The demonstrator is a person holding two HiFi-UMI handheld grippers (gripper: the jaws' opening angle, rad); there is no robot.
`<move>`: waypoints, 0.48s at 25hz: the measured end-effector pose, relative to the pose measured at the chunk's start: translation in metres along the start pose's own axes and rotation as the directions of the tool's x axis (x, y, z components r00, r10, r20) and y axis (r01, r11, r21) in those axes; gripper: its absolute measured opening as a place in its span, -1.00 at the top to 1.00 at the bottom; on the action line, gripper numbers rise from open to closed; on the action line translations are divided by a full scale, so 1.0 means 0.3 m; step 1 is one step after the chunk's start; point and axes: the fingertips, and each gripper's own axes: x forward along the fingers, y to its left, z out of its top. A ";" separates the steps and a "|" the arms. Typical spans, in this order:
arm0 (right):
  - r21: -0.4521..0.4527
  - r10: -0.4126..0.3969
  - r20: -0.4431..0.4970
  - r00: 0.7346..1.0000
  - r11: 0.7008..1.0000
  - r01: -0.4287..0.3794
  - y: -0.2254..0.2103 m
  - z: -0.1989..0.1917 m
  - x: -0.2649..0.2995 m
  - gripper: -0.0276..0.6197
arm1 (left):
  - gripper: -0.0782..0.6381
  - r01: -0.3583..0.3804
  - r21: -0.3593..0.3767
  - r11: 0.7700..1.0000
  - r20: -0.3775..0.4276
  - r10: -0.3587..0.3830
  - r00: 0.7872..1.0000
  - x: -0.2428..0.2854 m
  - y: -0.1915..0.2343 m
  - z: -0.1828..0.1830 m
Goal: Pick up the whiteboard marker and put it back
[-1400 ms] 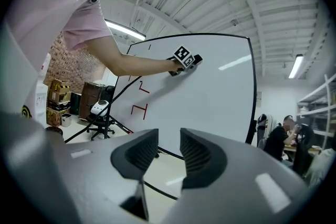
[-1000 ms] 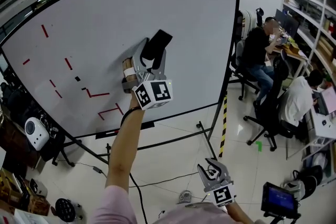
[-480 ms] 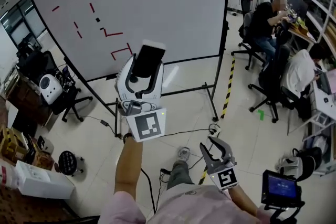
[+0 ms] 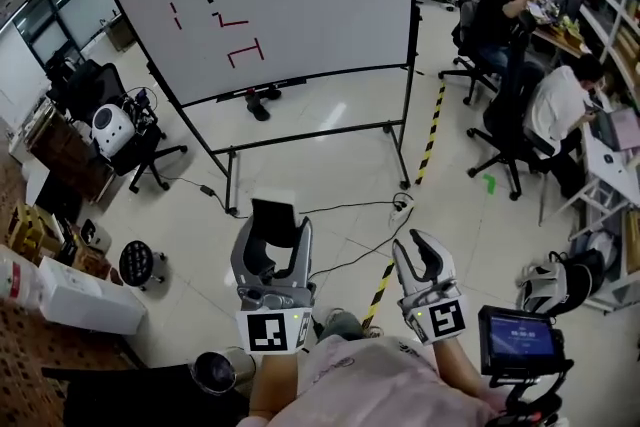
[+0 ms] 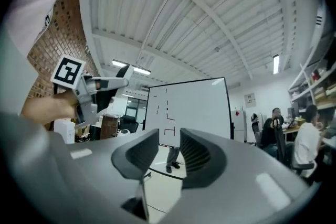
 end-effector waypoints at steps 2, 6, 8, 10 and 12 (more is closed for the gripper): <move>-0.007 -0.011 0.029 1.000 1.000 0.012 0.024 0.027 -0.028 0.55 | 0.01 -0.011 -0.068 0.998 -0.006 0.010 1.000 -0.091 0.001 0.002; -0.032 -0.017 0.048 0.999 0.999 0.019 0.093 0.070 -0.042 0.55 | 0.01 0.009 -0.141 0.990 -0.031 -0.013 0.999 -0.209 -0.017 0.003; -0.020 -0.007 0.077 0.997 1.000 0.009 0.144 0.103 -0.047 0.56 | 0.01 0.042 -0.158 0.987 -0.023 -0.046 0.999 -0.253 -0.029 0.024; -0.024 0.013 0.091 0.996 1.000 -0.011 0.195 0.126 -0.048 0.55 | 0.01 0.063 -0.164 0.984 -0.010 -0.065 0.998 -0.278 -0.039 0.038; -0.017 0.041 0.078 0.996 0.999 -0.040 0.250 0.130 -0.045 0.55 | 0.02 0.071 -0.168 0.983 -0.005 -0.073 0.997 -0.293 -0.040 0.046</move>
